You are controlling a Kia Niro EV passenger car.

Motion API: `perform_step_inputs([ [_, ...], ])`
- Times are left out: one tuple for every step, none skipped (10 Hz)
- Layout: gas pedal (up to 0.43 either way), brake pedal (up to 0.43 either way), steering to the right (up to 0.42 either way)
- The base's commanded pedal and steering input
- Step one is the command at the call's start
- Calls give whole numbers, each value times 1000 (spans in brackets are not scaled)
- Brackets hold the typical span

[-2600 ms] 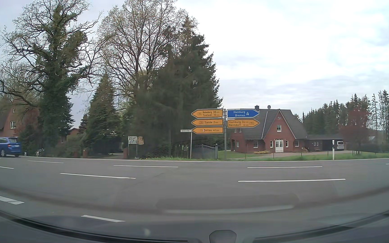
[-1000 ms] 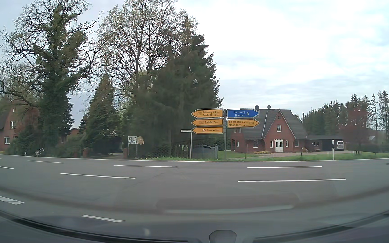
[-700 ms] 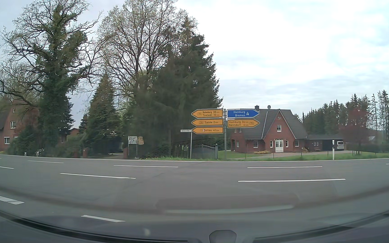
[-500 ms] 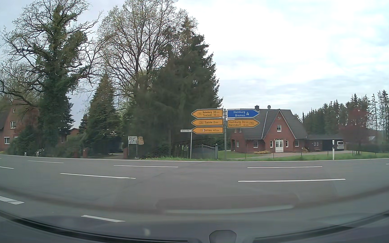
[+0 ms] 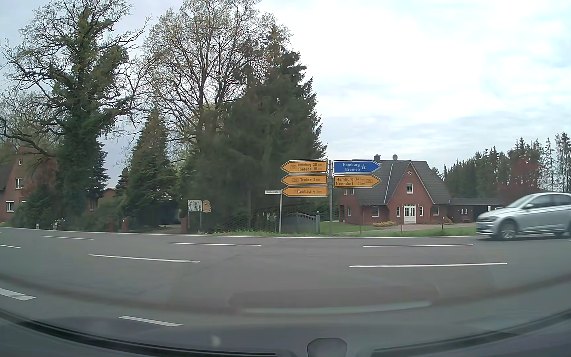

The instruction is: Follow the waypoints while adhering to traffic rules and regulations

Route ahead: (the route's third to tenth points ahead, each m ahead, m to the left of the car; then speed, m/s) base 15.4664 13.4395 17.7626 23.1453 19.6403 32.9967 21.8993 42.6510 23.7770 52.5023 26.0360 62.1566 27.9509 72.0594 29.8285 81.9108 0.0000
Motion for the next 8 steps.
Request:
perform_step_inputs([
  [0,165,-16],
  [0,165,-16],
  [0,165,-16],
  [0,165,-16],
  [0,165,-16],
  [0,165,-16],
  [0,165,-16],
  [0,165,-16],
])
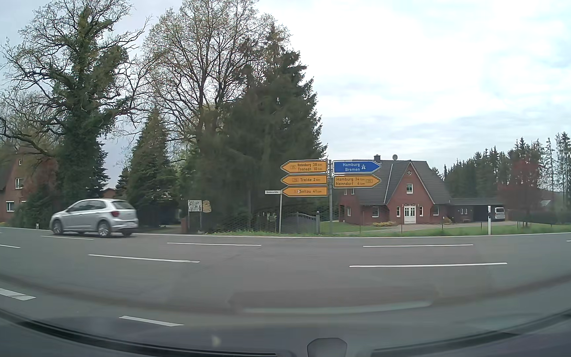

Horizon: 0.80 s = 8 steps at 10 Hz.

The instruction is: Follow the waypoints while adhering to traffic rules and regulations

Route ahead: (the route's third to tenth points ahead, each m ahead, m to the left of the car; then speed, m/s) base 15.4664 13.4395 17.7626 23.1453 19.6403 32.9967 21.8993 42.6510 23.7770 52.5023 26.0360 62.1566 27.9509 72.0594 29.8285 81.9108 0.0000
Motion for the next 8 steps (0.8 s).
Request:
perform_step_inputs([
  [0,165,-16],
  [0,165,-16],
  [0,165,-16],
  [0,165,-16],
  [0,165,-16],
  [0,165,-16],
  [0,165,-16],
  [0,165,-16],
])
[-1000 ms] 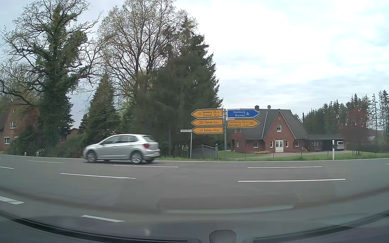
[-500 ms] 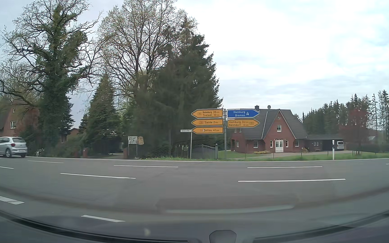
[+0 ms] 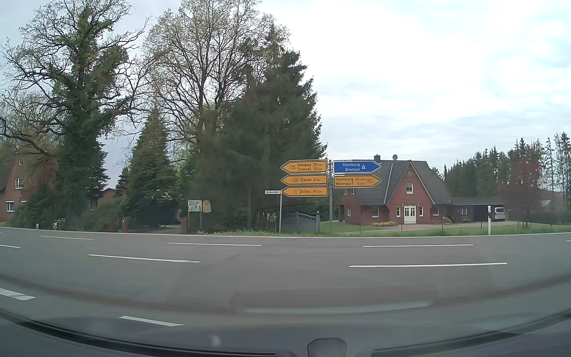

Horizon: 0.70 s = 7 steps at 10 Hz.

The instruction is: Follow the waypoints while adhering to traffic rules and regulations

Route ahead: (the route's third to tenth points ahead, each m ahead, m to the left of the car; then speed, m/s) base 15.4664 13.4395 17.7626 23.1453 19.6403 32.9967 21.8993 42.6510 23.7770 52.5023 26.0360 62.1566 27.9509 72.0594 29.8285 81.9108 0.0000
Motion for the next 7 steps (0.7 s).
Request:
perform_step_inputs([
  [0,165,-16],
  [0,165,-16],
  [0,165,-16],
  [0,165,-16],
  [0,165,-16],
  [0,165,-16],
  [0,165,-16],
])
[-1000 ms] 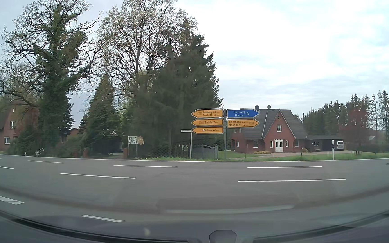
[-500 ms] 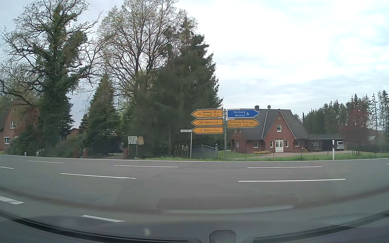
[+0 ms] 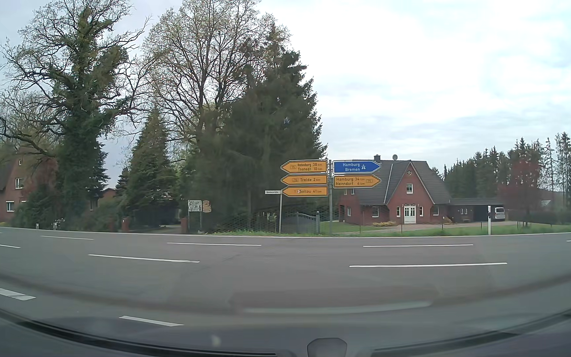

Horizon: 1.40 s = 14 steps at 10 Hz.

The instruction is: Follow the waypoints while adhering to traffic rules and regulations

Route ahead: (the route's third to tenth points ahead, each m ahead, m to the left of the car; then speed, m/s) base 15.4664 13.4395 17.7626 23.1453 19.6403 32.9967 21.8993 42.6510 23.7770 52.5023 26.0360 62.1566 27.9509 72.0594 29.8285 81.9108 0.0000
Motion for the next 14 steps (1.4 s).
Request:
perform_step_inputs([
  [0,165,-16],
  [0,165,-16],
  [0,165,-16],
  [0,165,-16],
  [0,165,-16],
  [0,165,-16],
  [0,165,-16],
  [0,165,-16],
  [0,165,-16],
  [0,165,-16],
  [0,165,-16],
  [0,165,-16],
  [0,165,-16],
  [0,165,-16],
])
